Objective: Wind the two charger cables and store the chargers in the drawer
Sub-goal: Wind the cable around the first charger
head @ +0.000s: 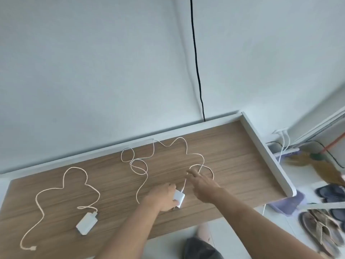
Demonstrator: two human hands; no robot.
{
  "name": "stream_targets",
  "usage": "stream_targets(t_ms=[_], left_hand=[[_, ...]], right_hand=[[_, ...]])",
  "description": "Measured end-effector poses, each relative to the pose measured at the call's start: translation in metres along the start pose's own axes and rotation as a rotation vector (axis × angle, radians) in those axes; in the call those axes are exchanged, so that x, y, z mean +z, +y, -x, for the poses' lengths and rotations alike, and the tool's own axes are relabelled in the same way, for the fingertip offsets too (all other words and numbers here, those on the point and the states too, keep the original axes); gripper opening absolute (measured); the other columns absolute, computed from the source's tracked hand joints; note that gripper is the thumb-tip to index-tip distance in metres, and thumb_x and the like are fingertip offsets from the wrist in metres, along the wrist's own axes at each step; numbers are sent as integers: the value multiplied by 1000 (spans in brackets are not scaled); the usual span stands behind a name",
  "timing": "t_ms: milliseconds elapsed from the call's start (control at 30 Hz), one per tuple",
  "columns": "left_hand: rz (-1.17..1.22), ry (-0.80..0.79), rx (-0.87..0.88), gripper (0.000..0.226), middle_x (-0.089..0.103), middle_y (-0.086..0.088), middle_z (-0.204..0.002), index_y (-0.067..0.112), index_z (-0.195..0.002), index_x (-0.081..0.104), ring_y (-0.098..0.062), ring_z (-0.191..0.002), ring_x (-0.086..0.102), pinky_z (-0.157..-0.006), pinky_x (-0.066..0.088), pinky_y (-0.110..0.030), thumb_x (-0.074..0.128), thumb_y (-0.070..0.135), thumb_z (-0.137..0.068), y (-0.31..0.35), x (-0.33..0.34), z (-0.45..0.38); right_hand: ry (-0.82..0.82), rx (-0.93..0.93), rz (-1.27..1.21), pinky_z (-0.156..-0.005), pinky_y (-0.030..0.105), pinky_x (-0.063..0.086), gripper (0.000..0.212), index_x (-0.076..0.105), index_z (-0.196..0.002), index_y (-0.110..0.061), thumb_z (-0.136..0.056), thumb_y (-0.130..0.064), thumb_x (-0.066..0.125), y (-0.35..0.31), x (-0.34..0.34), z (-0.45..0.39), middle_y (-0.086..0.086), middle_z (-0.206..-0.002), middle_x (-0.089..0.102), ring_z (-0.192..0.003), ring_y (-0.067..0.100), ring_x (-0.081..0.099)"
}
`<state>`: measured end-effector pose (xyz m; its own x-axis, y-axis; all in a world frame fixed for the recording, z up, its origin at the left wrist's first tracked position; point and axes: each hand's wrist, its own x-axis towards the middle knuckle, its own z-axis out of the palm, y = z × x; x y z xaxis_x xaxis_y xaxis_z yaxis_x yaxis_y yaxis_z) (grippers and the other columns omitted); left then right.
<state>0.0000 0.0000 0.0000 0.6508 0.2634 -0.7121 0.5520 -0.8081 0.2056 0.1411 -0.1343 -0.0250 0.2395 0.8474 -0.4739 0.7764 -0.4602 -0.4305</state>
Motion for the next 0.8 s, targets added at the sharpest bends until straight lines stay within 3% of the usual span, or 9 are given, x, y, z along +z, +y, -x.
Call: stream_targets(t_ms=[233, 367, 533, 633, 800], left_hand=[[-30, 112, -141, 83, 56, -6, -138, 15, -141, 42, -33, -126, 60, -99, 48, -44, 71, 64, -81, 19, 25, -13], [-46, 146, -166, 76, 55, -5, -137, 15, -139, 41, -32, -123, 62, -97, 50, -43, 75, 52, -83, 24, 33, -17], [-106, 88, -126, 57, 59, -9, -136, 15, -134, 48, -37, -122, 63, -96, 50, -44, 72, 33, -85, 14, 18, -15], [-91, 55, -88, 48, 66, -9, -128, 18, -124, 55, -35, -116, 65, -92, 50, -41, 68, 35, -81, 1, -3, -7], [-2, 110, -26, 34, 70, -4, -110, 23, -103, 54, -30, -95, 66, -74, 48, -36, 65, 39, -74, -20, -36, 23]], right_hand=[[-36, -1, 82, -106, 40, 49, 66, 36, -153, -23, -94, 3, 52, 6, 16, -18, -9, -165, 11, -139, 25, 41], [7, 18, 87, -94, 41, 53, 55, 44, -144, -24, -96, -1, 51, 11, 19, -20, 1, -148, 31, -128, 27, 47], [25, 149, 75, -94, 43, 49, 29, 56, -131, -17, -103, -18, 49, 15, 4, -19, 10, -137, 40, -129, 32, 47], [68, 170, 33, -100, 42, 47, 32, 59, -127, -18, -102, -36, 54, 15, -10, -21, 9, -138, 45, -133, 28, 47], [194, 160, -5, -102, 42, 47, 34, 61, -122, -19, -99, -43, 56, -8, -40, -22, 8, -133, 52, -125, 28, 53]])
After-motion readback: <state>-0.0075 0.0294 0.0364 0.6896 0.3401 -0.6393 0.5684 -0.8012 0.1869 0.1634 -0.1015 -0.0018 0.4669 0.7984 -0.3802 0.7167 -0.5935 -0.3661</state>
